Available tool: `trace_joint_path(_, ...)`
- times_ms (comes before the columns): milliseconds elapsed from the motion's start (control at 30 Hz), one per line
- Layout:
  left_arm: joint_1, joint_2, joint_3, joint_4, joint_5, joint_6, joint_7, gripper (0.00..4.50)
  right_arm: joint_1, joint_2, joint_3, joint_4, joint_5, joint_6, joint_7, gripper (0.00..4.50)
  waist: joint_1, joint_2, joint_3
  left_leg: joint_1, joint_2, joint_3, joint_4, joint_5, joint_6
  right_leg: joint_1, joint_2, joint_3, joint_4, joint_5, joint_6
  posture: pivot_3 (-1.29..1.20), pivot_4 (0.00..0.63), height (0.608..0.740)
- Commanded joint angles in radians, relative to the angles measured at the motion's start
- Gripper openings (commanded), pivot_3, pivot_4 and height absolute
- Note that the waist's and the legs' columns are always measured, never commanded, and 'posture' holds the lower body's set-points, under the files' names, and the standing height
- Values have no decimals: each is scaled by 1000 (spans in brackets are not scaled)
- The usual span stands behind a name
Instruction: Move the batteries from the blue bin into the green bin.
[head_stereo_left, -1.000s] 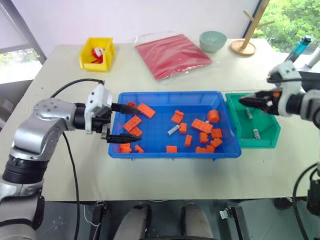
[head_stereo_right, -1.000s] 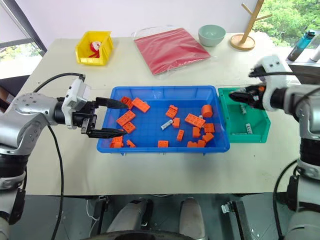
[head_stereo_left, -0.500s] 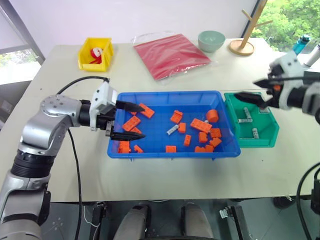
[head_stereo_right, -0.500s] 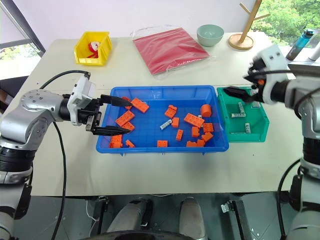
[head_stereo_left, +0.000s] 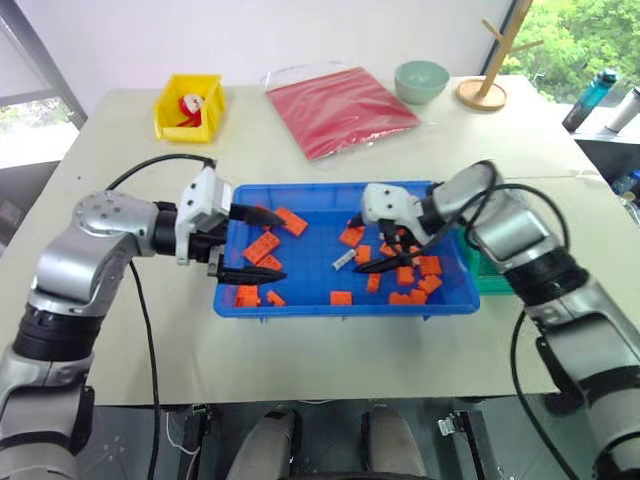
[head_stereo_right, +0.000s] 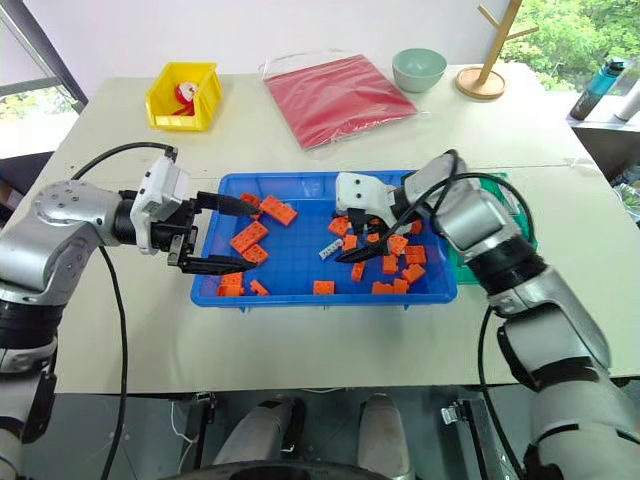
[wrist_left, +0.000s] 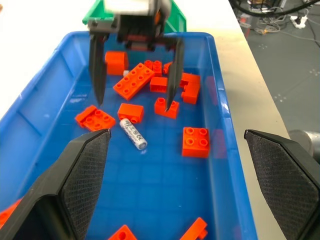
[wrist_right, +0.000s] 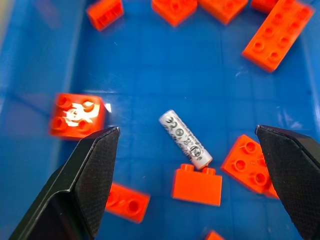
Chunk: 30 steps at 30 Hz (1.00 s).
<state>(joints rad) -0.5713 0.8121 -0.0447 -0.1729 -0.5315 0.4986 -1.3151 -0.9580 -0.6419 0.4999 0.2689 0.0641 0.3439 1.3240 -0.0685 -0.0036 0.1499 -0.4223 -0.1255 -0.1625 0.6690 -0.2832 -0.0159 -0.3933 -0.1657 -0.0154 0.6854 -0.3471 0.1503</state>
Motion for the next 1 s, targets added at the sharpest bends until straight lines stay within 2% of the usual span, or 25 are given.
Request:
trace_joint_path(33,16,30,53,-62,-24,19,23,4500,-44,49,21,86,-65,-107,8,4469,-2,0,0,0,0,0,0,0,0,0,0,0,0,0,0,0,150,717)
trace_joint_path(233,40,45,80,-97,-41,42,48,4500,-76,142,36,297,-148,-240,0,4469,-2,0,0,0,0,0,0,0,0,0,0,0,0,0,0,0,150,717)
trace_joint_path(300,43,50,85,-100,-45,44,53,4500,-85,167,24,346,-155,-253,0,3971,-3,0,0,0,0,-1,0,0,0,0,0,0,0,0,0,0,150,717)
trace_joint_path(333,43,51,86,-100,-46,44,55,4500,-88,175,20,366,-160,-264,-2,3639,-3,0,0,0,0,-1,0,0,0,0,1,0,0,0,0,0,150,717)
trace_joint_path(433,39,51,87,-95,-45,42,59,4500,-74,177,15,378,-169,-286,8,2246,-2,0,0,0,0,-1,0,0,0,0,1,0,0,0,0,0,150,717)
trace_joint_path(567,18,43,79,-80,-44,40,61,4500,-36,156,-25,288,-134,-227,43,98,-2,0,0,0,0,-2,0,0,0,0,1,0,1,0,0,0,150,717)
trace_joint_path(800,-5,24,56,-57,-34,26,52,4500,36,110,-194,-10,-14,68,-13,46,-1,0,0,-1,-1,-2,1,0,0,0,0,0,1,0,0,0,150,717)
trace_joint_path(900,-8,19,48,-42,-29,18,42,4500,67,44,-384,-180,67,314,-126,46,0,0,0,-1,-1,-2,1,0,0,-1,0,0,1,0,0,0,150,717)
trace_joint_path(1000,-10,18,42,-25,-25,9,29,4500,119,-54,-527,-267,103,457,-205,46,17,0,0,-3,-2,-4,2,0,0,-1,0,0,1,0,0,0,150,717)
